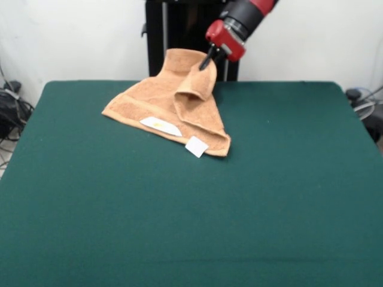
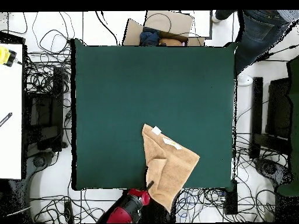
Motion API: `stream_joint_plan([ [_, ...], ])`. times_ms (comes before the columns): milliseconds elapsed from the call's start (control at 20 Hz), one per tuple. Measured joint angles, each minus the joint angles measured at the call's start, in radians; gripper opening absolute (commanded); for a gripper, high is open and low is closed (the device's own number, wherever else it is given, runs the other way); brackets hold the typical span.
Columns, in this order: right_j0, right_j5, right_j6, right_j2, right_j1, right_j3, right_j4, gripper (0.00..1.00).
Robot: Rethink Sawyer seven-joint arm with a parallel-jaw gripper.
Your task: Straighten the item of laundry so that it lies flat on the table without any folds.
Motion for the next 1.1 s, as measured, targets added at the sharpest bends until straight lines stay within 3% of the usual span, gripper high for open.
stream_joint_plan([
  [600,-0.02,-0.095,0.003,0.011,0.005,0.0,-0.017,0.0],
  [1100,-0.094,-0.261,0.027,0.017,0.005,-0.016,-0.124,0.0],
])
